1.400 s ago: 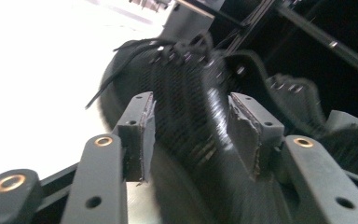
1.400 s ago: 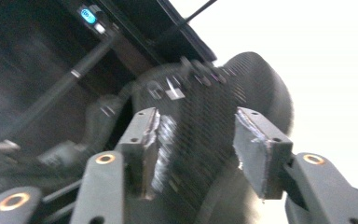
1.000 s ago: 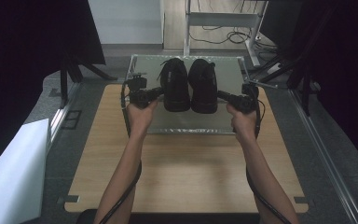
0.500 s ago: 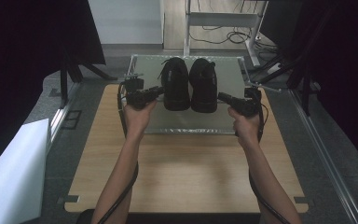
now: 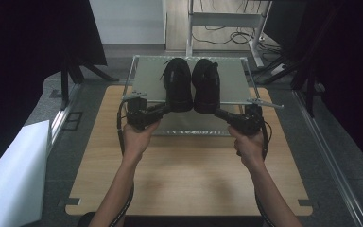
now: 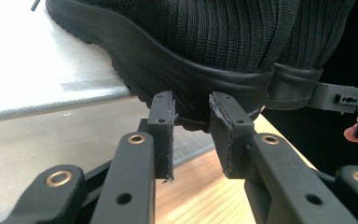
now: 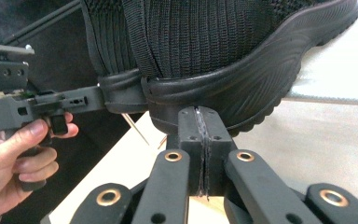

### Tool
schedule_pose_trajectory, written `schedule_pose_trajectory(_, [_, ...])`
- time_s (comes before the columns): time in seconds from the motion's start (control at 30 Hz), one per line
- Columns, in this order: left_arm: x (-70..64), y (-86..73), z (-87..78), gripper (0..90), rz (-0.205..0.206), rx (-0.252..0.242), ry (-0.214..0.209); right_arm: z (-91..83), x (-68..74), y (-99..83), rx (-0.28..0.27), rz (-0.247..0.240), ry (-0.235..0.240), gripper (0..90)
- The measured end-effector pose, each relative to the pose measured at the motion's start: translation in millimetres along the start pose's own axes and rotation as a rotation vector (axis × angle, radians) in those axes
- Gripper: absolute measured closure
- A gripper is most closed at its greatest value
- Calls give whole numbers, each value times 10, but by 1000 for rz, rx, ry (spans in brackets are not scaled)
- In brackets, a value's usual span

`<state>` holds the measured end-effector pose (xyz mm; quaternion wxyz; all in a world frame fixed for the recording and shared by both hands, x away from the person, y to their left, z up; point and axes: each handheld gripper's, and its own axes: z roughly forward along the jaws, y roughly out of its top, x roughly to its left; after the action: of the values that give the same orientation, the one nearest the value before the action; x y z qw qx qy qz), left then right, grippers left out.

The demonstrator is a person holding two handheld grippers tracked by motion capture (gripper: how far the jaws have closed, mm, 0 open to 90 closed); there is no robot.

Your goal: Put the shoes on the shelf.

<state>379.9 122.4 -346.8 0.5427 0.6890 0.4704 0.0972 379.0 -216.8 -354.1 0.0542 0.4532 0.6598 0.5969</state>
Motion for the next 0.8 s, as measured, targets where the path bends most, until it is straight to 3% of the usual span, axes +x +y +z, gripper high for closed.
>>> schedule_pose_trajectory(0.2, [17, 67, 121, 719, -1, 8, 21, 67, -44, 38, -8, 19, -36, 900])
schedule_pose_trajectory(0.33, [69, 110, 197, 711, -14, 11, 27, 138, -139, 76, -17, 62, -30, 900])
schedule_pose_trajectory(0.6, [177, 193, 344, 715, -51, 14, 56, 291, -237, 141, -26, 80, -45, 900])
schedule_pose_trajectory(0.8, [182, 169, 339, 700, -44, 12, 49, 309, -261, 146, -30, 86, -38, 845])
